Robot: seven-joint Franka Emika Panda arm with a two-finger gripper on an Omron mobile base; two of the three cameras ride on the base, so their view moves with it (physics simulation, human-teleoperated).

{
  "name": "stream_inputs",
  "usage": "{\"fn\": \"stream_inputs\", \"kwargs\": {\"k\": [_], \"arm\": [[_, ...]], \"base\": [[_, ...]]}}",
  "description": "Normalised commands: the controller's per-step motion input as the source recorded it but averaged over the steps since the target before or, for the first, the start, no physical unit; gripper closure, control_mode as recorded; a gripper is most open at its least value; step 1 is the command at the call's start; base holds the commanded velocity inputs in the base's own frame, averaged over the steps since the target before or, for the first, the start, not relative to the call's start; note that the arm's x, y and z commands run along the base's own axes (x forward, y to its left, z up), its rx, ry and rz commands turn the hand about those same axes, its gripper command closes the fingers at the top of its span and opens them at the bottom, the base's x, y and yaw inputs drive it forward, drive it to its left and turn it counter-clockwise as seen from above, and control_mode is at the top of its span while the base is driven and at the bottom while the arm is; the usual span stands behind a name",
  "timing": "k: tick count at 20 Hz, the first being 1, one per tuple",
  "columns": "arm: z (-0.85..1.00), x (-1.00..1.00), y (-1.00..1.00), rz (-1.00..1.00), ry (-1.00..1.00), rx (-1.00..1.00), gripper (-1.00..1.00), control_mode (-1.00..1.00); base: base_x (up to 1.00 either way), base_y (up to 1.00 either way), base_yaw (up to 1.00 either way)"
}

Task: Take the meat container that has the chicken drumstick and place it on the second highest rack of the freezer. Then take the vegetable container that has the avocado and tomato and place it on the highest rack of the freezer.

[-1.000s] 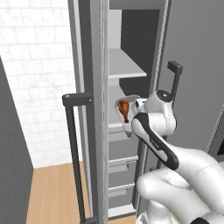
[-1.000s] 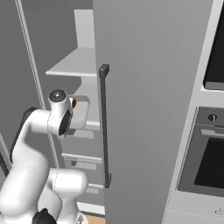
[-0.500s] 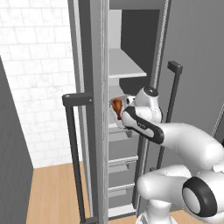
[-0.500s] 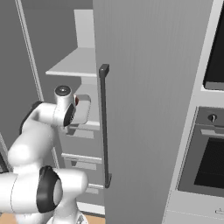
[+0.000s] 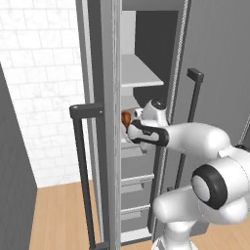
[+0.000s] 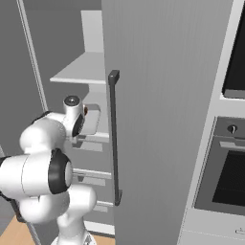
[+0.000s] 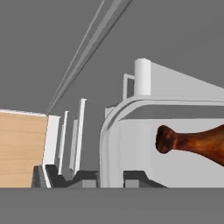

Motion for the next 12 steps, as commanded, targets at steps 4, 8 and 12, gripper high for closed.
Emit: {"fn": "stream_inputs", "kwargs": {"k": [4, 8, 12], "arm": [[-0.12, 0.58, 0.08, 0.00, 0.00, 0.00, 1.00, -1.00], [-0.19, 0.60, 0.10, 0.00, 0.00, 0.00, 1.00, -1.00], [-0.23, 0.67, 0.08, 0.00, 0.00, 0.00, 1.00, -1.00]], "base": [[0.00, 0.00, 0.00], [0.00, 0.00, 0.00], [0.00, 0.00, 0.00]]}}
